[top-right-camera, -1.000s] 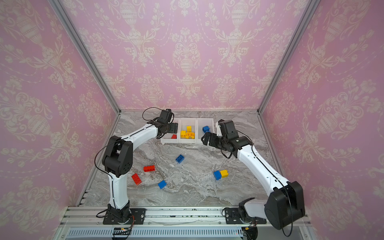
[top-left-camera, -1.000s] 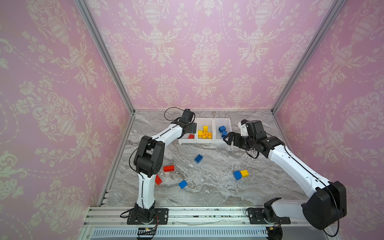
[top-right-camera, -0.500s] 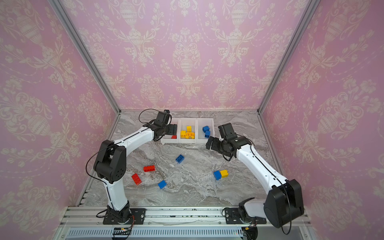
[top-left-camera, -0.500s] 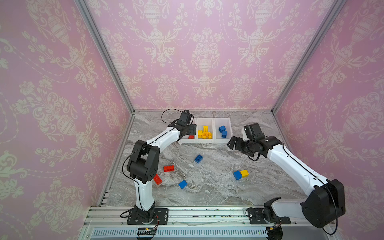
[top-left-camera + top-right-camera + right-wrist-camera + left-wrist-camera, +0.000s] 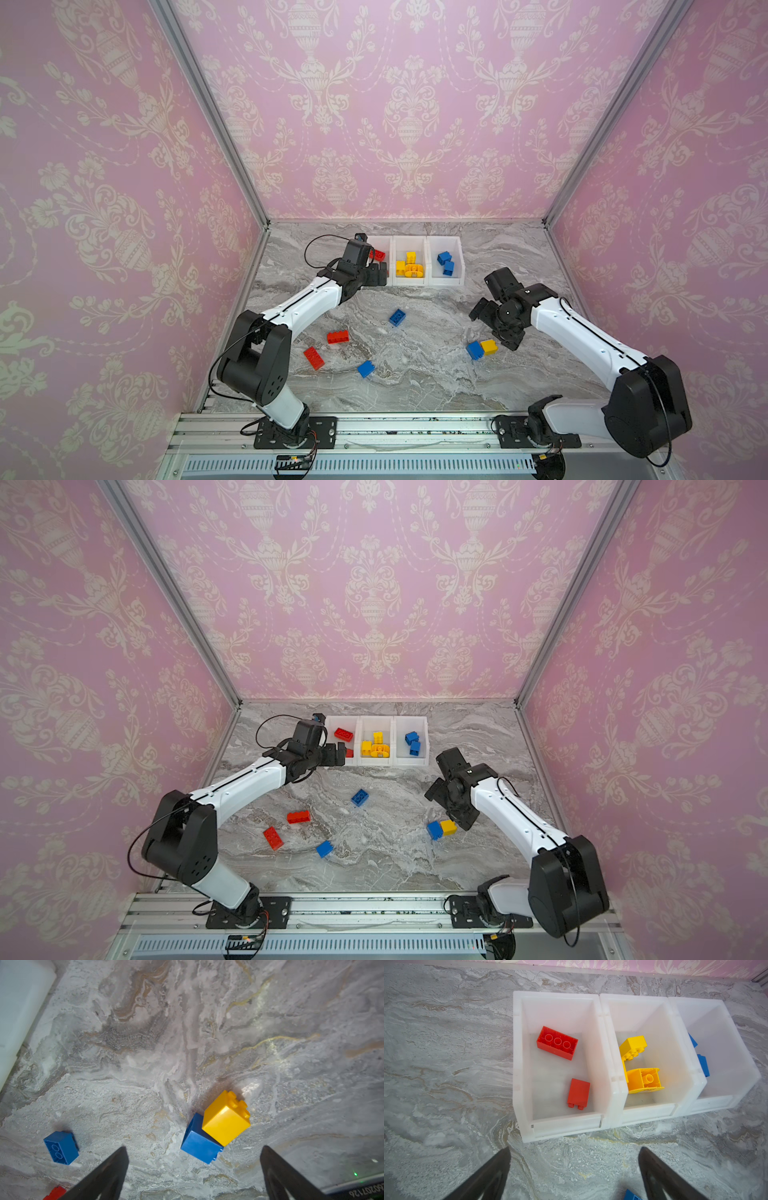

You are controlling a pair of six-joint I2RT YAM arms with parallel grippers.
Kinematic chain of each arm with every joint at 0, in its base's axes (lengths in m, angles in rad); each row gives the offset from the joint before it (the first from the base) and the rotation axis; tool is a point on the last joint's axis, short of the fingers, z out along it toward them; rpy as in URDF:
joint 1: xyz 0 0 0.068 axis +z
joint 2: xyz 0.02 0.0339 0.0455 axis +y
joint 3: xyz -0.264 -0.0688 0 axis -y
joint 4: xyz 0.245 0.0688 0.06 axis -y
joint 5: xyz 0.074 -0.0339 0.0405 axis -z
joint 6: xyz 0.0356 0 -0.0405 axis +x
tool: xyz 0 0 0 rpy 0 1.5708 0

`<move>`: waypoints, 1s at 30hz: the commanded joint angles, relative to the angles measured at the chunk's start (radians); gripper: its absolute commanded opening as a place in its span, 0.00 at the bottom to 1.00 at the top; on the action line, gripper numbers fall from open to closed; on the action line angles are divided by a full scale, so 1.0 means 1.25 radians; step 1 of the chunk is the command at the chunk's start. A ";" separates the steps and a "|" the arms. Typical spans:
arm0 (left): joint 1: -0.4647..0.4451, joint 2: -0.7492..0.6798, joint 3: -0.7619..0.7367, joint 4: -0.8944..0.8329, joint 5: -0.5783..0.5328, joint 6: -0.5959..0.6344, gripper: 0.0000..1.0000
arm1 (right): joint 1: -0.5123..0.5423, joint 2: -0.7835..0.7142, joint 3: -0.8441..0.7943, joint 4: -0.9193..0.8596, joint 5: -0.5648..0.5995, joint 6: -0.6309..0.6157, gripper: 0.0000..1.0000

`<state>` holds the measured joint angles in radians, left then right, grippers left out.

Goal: Sort the legos into containers by color
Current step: 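Lower the right gripper toward the blue and yellow bricks while the left gripper withdraws, then close the right gripper on the yellow brick atop the blue brick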

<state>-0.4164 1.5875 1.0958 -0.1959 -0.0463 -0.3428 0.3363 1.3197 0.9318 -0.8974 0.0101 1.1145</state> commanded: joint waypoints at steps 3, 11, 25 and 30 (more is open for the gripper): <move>-0.003 -0.075 -0.054 0.013 0.013 -0.032 0.99 | 0.007 0.012 0.011 -0.083 0.037 0.153 0.94; -0.001 -0.145 -0.123 0.009 0.013 -0.042 0.99 | 0.004 0.049 -0.038 0.000 -0.010 0.229 0.87; 0.002 -0.163 -0.151 0.007 0.011 -0.053 0.99 | -0.016 0.080 -0.139 0.135 -0.050 0.275 0.79; 0.002 -0.162 -0.150 0.008 0.014 -0.056 0.99 | -0.022 0.090 -0.154 0.157 -0.048 0.268 0.73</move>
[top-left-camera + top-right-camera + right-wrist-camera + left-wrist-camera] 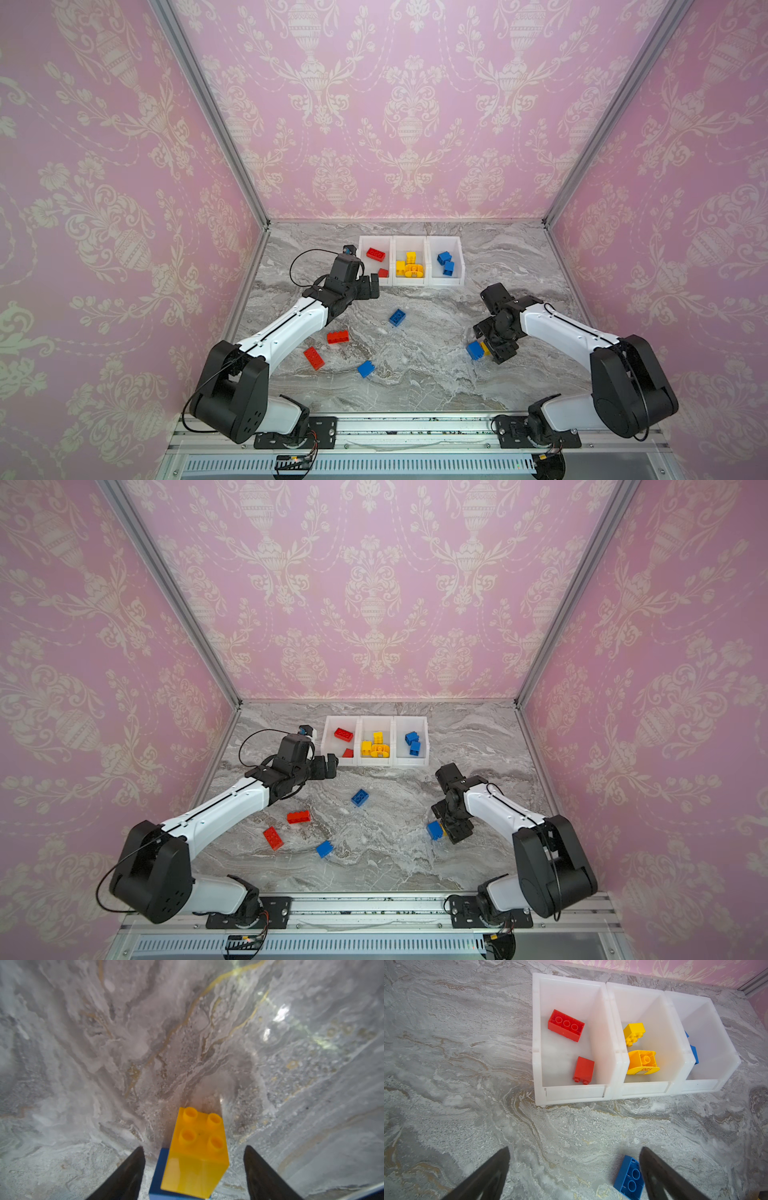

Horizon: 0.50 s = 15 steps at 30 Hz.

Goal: Sort the legos into containers by color
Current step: 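Close the right gripper on the yellow brick atop the blue brick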

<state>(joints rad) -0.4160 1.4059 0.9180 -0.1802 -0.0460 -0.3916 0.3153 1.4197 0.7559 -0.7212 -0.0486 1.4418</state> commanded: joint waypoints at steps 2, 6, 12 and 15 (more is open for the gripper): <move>0.001 -0.018 -0.009 -0.006 0.014 -0.018 0.99 | -0.008 0.010 -0.019 0.023 -0.002 0.004 0.71; 0.001 -0.023 -0.014 -0.005 0.013 -0.022 0.99 | -0.015 0.007 -0.030 0.031 0.001 0.003 0.66; 0.001 -0.030 -0.021 -0.007 0.010 -0.024 0.99 | -0.025 -0.005 -0.038 0.036 0.006 -0.003 0.53; 0.001 -0.036 -0.025 -0.007 0.009 -0.025 0.99 | -0.026 -0.013 -0.041 0.037 0.007 -0.005 0.45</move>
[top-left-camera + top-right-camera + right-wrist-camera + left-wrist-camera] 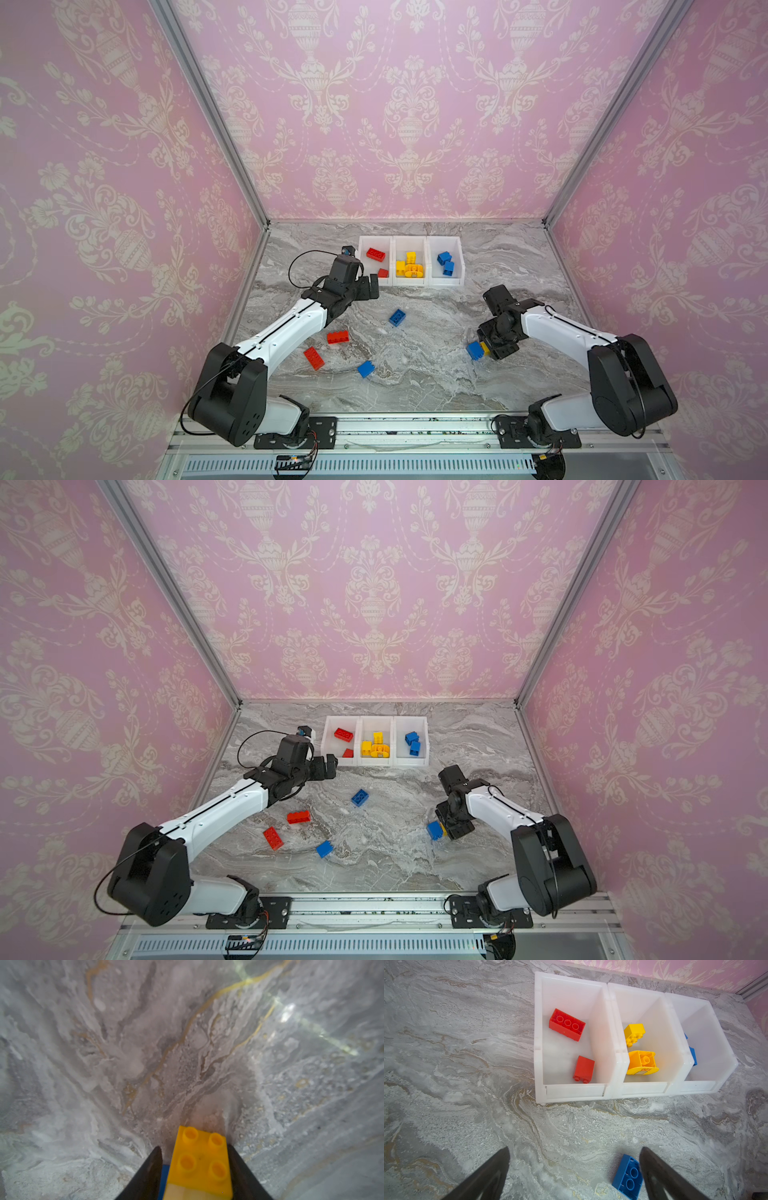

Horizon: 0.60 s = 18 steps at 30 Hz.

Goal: Sort the legos into containers by color
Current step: 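Close the right gripper on the yellow brick atop the blue brick, then lift the yellow brick and carry it over the middle compartment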

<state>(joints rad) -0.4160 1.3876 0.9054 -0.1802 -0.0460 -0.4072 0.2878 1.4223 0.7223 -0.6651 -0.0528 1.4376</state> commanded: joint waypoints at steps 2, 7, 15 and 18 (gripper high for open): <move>0.001 -0.026 -0.018 -0.007 0.006 -0.013 0.99 | -0.004 -0.020 -0.015 -0.007 0.012 -0.003 0.40; 0.001 -0.038 -0.027 -0.009 0.002 -0.014 0.99 | -0.004 -0.032 -0.005 -0.018 0.015 -0.013 0.33; 0.009 -0.061 -0.063 -0.006 0.001 -0.024 0.99 | 0.004 -0.059 0.085 -0.067 0.053 -0.084 0.32; 0.016 -0.066 -0.082 0.003 0.005 -0.031 0.99 | 0.018 -0.048 0.153 -0.080 0.069 -0.122 0.32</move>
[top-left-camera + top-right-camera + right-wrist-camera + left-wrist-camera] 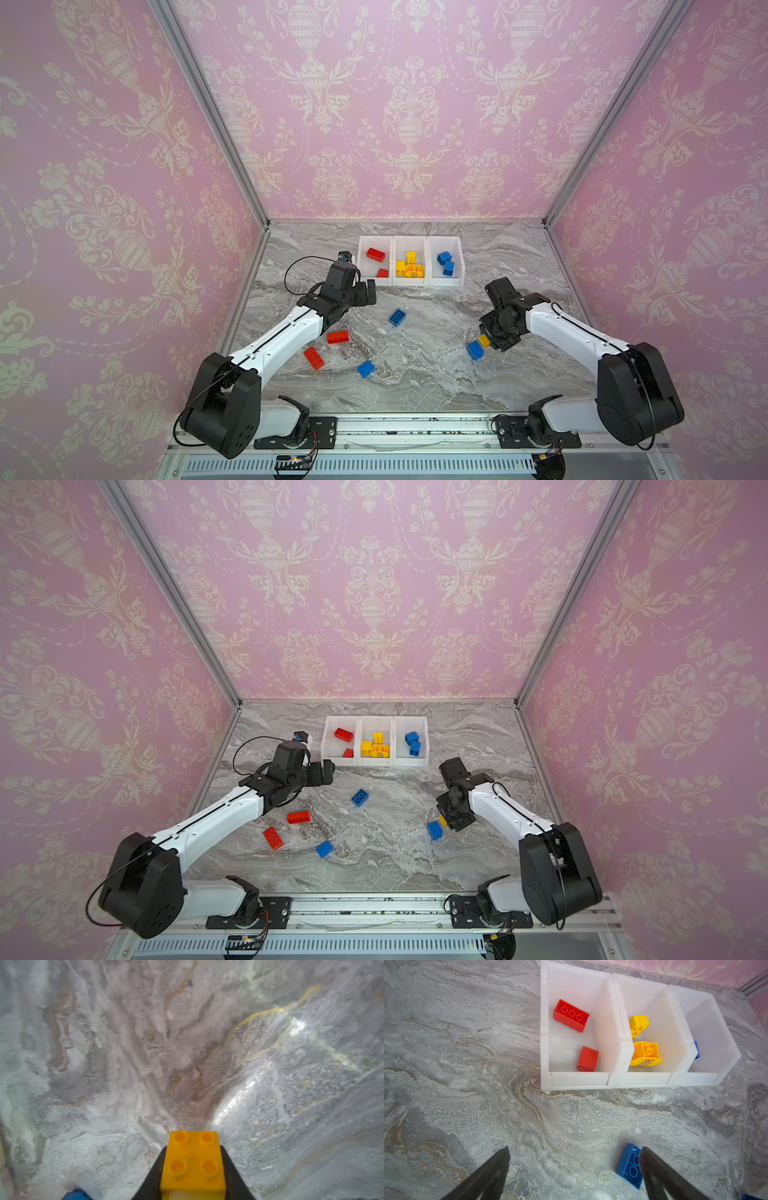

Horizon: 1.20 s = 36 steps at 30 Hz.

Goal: Sort the legos into containers by color
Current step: 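Lift the yellow brick and carry it over the middle compartment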

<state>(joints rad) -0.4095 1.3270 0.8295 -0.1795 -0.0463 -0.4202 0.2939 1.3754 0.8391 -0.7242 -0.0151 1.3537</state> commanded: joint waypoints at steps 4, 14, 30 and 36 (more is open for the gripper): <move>0.015 -0.020 -0.041 0.013 0.009 -0.027 0.99 | 0.043 0.035 0.158 -0.026 0.051 -0.105 0.32; 0.024 -0.051 -0.096 0.036 0.016 -0.038 0.99 | 0.137 0.231 0.434 0.013 0.120 -0.272 0.32; 0.027 -0.065 -0.126 0.049 0.016 -0.049 0.99 | 0.175 0.558 0.848 -0.007 0.136 -0.500 0.33; 0.027 -0.063 -0.126 0.050 0.015 -0.049 0.99 | 0.176 0.669 0.987 -0.040 0.142 -0.558 0.33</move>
<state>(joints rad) -0.3824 1.2629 0.6846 -0.1200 -0.0315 -0.4664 0.5068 2.1731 2.0075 -0.7238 0.1406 0.7269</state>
